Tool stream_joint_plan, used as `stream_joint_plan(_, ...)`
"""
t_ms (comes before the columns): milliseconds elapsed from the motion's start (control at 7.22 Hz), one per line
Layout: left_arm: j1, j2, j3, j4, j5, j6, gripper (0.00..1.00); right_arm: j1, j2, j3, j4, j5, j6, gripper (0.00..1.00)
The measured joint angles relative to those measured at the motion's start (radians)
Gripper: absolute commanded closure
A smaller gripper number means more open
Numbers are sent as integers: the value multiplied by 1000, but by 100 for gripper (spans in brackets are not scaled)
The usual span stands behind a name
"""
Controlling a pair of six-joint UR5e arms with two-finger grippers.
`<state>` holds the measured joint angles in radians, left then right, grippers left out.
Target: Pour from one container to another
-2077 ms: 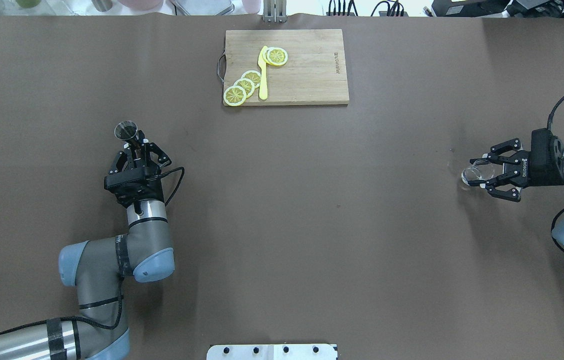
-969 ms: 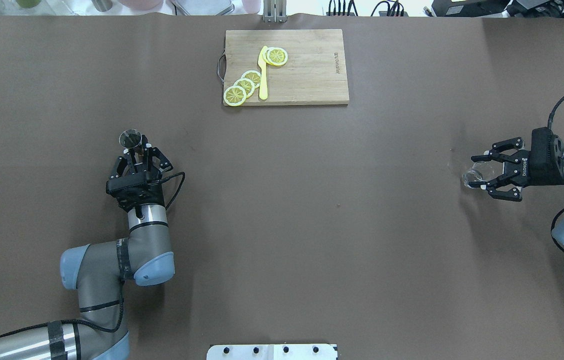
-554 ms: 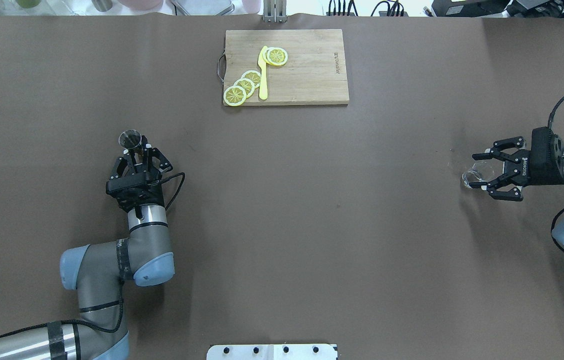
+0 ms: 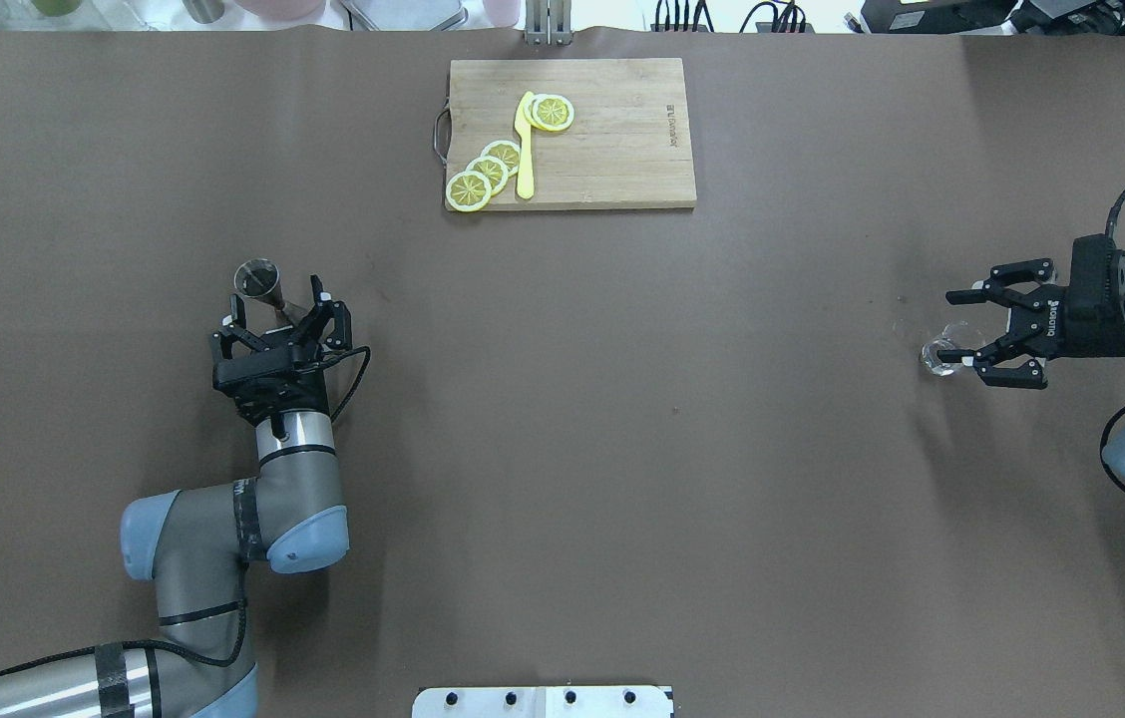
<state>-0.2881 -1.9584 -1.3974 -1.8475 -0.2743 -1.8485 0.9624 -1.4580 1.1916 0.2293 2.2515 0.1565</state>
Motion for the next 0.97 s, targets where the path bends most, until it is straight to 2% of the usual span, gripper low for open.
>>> stream_joint_plan(277, 4, 3, -7, 0, 1, 1, 0, 66, -14, 98, -83, 21, 38, 0)
stream_joint_plan(554, 18, 8, -26, 2, 5, 3, 0, 149, -46, 246, -308, 62, 38, 0)
stream_joint_plan(969, 59, 56, -87, 3, 34, 2, 0, 214, -94, 406, -698, 52, 32, 0)
